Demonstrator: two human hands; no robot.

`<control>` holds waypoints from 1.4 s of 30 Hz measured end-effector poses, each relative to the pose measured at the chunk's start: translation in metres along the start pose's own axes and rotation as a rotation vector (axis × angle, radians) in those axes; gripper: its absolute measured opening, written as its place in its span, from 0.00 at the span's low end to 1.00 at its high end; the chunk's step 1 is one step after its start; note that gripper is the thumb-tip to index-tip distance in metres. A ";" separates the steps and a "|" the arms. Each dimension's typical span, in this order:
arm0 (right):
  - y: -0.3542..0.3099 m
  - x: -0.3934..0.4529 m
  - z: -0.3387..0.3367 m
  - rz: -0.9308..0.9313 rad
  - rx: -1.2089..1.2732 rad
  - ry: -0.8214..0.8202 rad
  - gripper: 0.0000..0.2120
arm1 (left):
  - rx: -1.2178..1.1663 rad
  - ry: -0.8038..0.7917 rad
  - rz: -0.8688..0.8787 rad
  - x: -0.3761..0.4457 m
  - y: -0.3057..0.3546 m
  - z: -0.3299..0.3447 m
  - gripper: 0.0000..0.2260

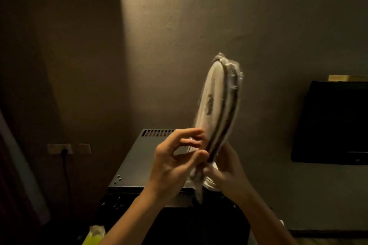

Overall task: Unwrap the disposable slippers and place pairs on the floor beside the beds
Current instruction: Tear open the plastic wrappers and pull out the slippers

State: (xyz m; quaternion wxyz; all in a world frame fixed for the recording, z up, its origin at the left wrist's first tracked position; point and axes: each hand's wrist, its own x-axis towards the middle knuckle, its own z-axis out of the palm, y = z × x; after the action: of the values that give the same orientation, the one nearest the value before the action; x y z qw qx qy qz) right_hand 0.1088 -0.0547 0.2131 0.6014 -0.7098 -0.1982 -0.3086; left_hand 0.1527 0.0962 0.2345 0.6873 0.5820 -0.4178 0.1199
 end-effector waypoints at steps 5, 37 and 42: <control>-0.017 0.002 -0.005 0.072 0.134 0.239 0.08 | -0.002 0.036 0.080 0.006 0.000 -0.008 0.10; -0.033 -0.035 -0.016 0.045 -0.595 0.254 0.10 | -0.240 0.215 -0.814 0.031 -0.022 -0.030 0.13; -0.034 -0.063 -0.028 -0.076 -0.487 0.227 0.12 | -0.280 0.370 -0.847 0.041 -0.037 -0.046 0.12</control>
State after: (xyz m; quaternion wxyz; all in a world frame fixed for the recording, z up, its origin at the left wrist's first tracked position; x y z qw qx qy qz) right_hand 0.0353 -0.0702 0.1980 0.4193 -0.7865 -0.0760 -0.4470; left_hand 0.2221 0.1131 0.2390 0.8101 0.5719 -0.0271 -0.1263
